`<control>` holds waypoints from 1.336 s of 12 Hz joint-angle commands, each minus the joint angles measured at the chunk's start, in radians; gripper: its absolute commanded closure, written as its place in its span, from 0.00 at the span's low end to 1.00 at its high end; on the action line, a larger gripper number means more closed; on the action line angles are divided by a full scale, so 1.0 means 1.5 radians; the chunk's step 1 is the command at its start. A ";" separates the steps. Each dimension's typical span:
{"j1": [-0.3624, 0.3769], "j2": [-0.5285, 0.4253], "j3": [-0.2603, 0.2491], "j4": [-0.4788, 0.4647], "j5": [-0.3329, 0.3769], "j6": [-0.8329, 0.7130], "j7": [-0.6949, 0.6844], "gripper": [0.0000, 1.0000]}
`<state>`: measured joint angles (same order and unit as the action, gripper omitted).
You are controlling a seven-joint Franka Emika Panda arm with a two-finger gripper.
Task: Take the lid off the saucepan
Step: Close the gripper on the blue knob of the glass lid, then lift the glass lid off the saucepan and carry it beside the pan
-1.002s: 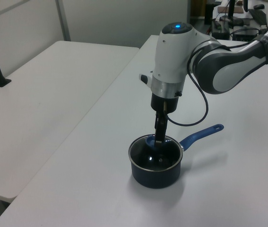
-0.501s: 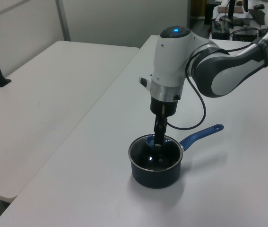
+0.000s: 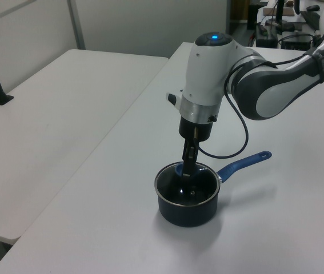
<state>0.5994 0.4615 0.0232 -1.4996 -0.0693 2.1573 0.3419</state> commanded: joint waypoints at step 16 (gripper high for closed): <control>-0.274 -0.169 -0.007 -0.184 -0.016 -0.048 -0.184 0.49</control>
<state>0.2771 0.3245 0.0014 -1.5856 -0.0941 2.0725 0.1601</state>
